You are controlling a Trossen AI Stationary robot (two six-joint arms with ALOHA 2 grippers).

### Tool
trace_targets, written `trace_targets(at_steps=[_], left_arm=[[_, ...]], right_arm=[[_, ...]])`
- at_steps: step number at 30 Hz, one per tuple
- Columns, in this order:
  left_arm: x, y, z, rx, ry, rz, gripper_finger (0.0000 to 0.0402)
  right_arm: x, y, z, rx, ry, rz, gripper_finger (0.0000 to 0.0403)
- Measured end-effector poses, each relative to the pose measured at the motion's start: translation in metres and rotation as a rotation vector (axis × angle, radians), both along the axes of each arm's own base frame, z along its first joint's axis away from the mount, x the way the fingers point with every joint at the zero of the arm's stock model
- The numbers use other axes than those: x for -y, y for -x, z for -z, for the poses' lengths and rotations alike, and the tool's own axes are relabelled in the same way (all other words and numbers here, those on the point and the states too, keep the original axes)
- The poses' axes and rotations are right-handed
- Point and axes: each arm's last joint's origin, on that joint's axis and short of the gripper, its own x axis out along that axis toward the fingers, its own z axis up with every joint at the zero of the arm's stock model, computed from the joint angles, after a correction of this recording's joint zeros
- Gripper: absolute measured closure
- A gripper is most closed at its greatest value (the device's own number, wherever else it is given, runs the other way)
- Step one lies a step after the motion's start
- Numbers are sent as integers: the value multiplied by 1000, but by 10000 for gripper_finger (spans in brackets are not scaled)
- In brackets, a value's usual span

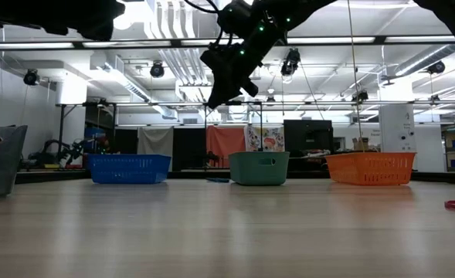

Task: Sort rubber bands into baskets
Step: Put the top blue rubber band into the blue bin

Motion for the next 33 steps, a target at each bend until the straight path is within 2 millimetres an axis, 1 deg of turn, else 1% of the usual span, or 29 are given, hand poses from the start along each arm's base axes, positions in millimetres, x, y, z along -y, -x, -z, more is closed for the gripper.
trace_targets(at_steps=[5, 7, 10, 15, 18, 22, 26, 30, 33], left_arm=[[-13, 1, -6, 30, -1, -77, 365], [-16, 4, -9, 46, -15, -87, 365], [-21, 11, -14, 59, -27, -99, 365], [-32, 24, -18, 52, -36, -141, 365], [-37, 33, -21, 60, -31, -167, 365], [-42, 45, -22, 51, -38, -192, 365], [-45, 52, -20, 20, -57, -190, 365], [-45, 55, -17, -7, -68, -189, 365], [-46, 55, -18, -5, -69, -202, 365]], right_arm=[[-15, -2, 9, -40, -2, -43, 376], [-15, -1, 14, -51, -3, -41, 376], [-13, -5, 26, -71, -17, -21, 376], [-2, -23, 53, -115, -15, -29, 376], [10, -33, 61, -136, -42, 7, 376], [28, -46, 64, -186, -80, 55, 376], [40, -59, 66, -245, -120, 87, 376], [46, -68, 67, -295, -154, 112, 376], [47, -70, 77, -308, -161, 111, 376]])
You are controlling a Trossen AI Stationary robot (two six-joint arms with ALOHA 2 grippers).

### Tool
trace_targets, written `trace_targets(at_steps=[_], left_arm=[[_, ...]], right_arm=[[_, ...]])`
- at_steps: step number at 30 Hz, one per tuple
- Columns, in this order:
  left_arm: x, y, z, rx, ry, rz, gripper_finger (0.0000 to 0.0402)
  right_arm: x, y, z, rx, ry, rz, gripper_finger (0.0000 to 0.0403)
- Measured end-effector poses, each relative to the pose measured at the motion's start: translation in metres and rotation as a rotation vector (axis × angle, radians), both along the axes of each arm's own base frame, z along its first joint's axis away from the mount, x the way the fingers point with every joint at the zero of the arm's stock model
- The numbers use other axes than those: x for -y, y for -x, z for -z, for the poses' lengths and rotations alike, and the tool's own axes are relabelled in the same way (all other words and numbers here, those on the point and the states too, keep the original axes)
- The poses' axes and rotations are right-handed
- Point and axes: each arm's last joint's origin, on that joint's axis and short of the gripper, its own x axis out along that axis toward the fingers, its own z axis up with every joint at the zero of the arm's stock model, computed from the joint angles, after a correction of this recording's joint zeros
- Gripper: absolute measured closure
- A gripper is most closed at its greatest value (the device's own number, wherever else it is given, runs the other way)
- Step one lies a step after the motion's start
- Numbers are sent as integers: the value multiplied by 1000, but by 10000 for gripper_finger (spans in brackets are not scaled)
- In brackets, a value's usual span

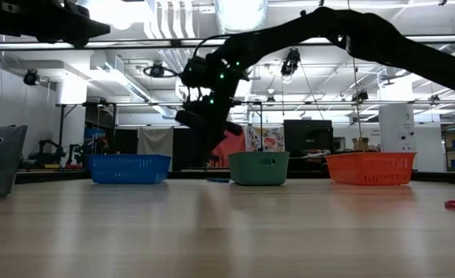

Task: Sort rubber bands into baskets
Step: Put the top blue rubber band into the blue bin

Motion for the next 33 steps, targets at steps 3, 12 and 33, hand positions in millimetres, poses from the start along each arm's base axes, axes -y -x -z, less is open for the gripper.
trace_targets(at_steps=[3, 12, 33], left_arm=[[-1, 1, 0, 1, -4, -31, 365], [-3, 4, -3, 25, -27, -46, 365], [-2, 1, -1, 17, 17, -53, 365]], right_arm=[[-1, 3, 8, -45, -17, 14, 376], [-11, 3, 14, -109, 17, -103, 376], [-4, 2, 25, -159, 165, -188, 376]])
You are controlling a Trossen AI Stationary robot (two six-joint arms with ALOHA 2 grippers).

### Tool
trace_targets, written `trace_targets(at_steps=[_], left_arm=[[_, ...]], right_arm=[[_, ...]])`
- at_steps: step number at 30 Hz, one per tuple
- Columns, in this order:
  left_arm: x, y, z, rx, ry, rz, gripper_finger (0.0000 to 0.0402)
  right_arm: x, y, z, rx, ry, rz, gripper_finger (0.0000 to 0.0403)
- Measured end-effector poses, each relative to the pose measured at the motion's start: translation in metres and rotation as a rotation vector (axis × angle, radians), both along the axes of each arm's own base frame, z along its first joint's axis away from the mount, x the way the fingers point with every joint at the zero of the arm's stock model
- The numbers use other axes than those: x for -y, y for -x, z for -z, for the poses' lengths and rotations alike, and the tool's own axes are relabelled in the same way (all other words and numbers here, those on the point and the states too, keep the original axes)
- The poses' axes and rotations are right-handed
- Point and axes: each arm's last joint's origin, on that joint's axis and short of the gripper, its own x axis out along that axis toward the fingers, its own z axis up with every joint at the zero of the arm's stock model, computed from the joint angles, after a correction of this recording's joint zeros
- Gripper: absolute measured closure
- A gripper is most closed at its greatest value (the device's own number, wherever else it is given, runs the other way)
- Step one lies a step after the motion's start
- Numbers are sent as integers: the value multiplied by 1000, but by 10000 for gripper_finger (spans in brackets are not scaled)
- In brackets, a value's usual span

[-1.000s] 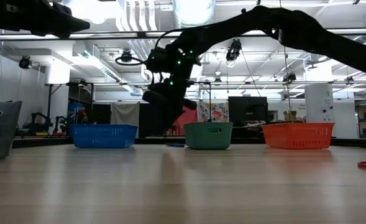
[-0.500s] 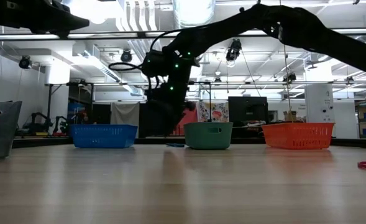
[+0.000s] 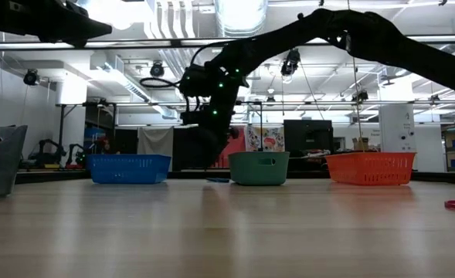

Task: Sort rubber bands into baskets
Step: Put the top blue rubber band into the blue bin

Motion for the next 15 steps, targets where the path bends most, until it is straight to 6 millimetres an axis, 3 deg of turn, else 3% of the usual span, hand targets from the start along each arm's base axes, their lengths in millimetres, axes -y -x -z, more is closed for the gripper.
trace_targets(at_steps=[7, 15], left_arm=[[0, 0, -1, 12, 12, -1, 365], [0, 0, -1, 14, 18, -2, 365]], right_arm=[[34, 13, -3, 96, -200, -35, 376], [37, 14, -1, 79, -167, -154, 376]])
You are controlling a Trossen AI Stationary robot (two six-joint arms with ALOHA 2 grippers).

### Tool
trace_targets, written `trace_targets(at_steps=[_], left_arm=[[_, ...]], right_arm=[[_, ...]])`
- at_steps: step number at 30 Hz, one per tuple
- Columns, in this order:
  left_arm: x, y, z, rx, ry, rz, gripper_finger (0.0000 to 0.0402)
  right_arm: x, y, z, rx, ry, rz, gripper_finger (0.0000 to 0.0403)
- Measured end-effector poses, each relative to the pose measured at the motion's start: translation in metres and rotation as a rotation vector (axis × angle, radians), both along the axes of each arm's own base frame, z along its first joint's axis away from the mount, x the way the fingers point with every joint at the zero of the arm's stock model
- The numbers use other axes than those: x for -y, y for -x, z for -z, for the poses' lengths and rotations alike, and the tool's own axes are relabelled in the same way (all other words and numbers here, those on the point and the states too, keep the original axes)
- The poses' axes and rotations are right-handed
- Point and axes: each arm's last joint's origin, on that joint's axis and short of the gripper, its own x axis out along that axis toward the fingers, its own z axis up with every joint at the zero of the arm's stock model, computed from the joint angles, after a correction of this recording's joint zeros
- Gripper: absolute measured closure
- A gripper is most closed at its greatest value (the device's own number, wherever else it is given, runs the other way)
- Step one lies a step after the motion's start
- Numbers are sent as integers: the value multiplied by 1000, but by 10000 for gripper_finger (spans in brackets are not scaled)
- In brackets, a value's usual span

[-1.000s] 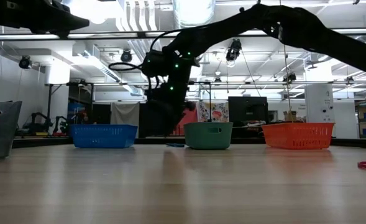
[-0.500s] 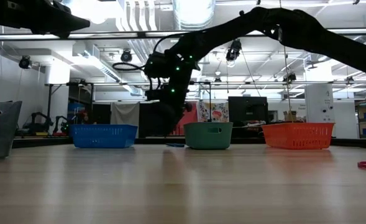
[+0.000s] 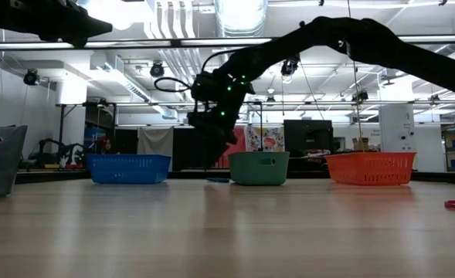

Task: Sort rubber bands into baskets
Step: Put the top blue rubber band into the blue bin

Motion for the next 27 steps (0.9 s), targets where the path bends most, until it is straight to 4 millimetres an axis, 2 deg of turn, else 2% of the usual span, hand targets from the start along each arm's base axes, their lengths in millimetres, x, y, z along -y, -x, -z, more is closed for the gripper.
trace_targets(at_steps=[3, 13, 27], left_arm=[[0, 0, 0, -1, -5, 1, 365], [0, 0, 0, -1, -14, 1, 365], [0, 0, 0, 0, 1, 0, 365]], right_arm=[[2, 1, 3, -35, 55, -18, 376], [1, 3, 12, -45, 9, 4, 376], [-1, -3, 22, -35, 44, -63, 376]])
